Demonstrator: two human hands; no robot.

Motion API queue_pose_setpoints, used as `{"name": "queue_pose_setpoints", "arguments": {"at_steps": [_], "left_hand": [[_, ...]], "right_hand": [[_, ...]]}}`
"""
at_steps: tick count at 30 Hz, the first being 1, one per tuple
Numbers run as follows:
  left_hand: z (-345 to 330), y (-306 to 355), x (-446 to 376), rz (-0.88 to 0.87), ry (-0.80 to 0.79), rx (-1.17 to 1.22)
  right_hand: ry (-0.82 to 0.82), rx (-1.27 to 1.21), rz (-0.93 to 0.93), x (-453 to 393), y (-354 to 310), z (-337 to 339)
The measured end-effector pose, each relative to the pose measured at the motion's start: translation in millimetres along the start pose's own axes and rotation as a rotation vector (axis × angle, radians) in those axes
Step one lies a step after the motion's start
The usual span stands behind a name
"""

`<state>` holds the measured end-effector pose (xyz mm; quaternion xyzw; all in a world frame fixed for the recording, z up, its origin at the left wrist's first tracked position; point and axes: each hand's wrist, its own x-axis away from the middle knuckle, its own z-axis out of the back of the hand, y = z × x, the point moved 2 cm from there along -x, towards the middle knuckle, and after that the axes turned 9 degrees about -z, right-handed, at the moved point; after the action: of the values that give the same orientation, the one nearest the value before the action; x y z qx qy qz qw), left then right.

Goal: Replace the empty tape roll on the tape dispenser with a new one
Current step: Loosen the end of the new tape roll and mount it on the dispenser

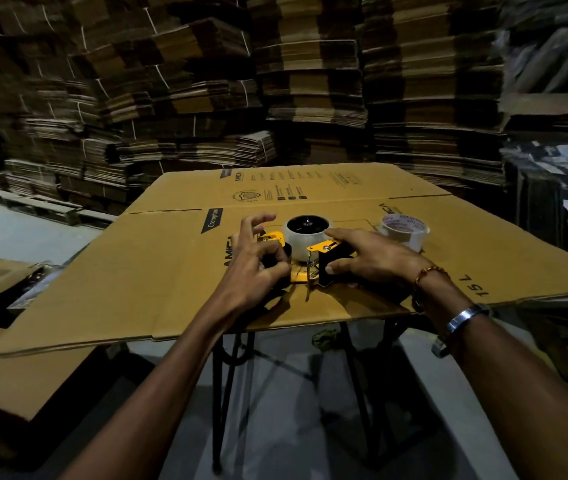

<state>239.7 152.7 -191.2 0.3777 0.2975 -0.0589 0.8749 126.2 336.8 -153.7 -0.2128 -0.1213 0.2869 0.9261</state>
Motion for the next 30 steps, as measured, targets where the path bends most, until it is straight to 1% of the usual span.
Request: {"name": "queue_pose_setpoints", "arguments": {"at_steps": [9,12,18,22,24,30], "left_hand": [[2,3,12,-0.001,-0.003,0.042],[8,1,16,0.014,0.018,0.051],[15,12,30,-0.085,0.011,-0.100],[25,4,31,-0.053,-0.009,-0.142],[27,0,31,-0.016,0.012,-0.185],[25,-8,34,0.006,0.150,-0.241]], "right_hand": [[-0.027,-0.073,-0.015,-3,0,1],[-0.024,-0.098,-0.013,-3,-1,1],[-0.011,-0.110,-0.017,-5,-2,0],[-0.016,-0.131,-0.021,-5,-1,1],[-0.024,-0.137,-0.020,-4,-2,0],[-0.019,-0.137,-0.008,-2,-2,0]]}}
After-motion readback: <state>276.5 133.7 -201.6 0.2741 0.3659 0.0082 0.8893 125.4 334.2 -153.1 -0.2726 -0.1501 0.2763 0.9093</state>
